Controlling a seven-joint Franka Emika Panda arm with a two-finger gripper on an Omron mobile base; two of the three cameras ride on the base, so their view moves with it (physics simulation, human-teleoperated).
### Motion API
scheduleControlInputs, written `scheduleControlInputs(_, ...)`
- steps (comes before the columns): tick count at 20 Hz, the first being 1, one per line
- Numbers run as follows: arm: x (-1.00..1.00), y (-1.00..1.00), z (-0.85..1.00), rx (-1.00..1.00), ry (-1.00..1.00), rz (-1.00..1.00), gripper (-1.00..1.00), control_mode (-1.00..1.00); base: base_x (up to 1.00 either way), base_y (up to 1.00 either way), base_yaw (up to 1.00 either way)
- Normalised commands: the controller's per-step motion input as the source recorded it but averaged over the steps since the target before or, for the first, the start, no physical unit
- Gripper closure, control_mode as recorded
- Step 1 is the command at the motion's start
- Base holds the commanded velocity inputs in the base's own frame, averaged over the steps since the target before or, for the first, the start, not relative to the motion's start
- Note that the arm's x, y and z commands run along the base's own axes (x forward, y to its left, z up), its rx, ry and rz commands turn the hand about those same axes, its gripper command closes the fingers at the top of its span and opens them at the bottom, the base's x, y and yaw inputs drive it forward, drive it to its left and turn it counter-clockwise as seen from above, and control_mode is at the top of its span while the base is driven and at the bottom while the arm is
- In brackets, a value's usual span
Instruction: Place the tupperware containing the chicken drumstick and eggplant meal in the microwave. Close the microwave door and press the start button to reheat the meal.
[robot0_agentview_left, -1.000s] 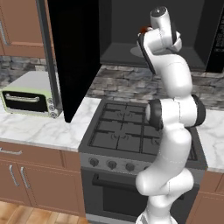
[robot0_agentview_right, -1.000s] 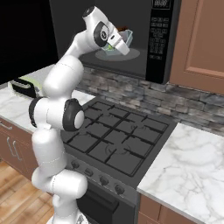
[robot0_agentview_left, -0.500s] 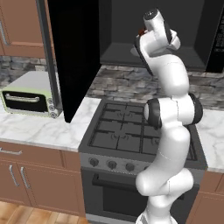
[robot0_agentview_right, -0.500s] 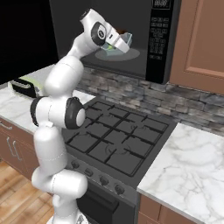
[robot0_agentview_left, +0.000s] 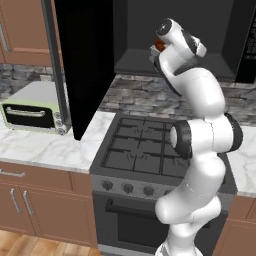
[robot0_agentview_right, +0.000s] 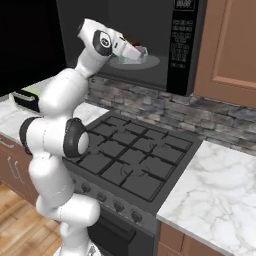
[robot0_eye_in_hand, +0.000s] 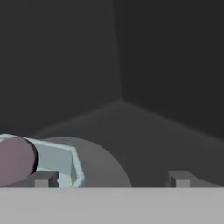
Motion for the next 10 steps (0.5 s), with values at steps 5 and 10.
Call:
scheduleControlInputs(5,-0.96,0.0,0.07,-0.16,-0.31,0.0,-1.0,-1.0,0.0,0.0,0.0)
scheduleControlInputs(10,-0.88,0.0,0.38,-0.07,-0.14,-0.03,-1.0,-1.0,0.0,0.0,0.0)
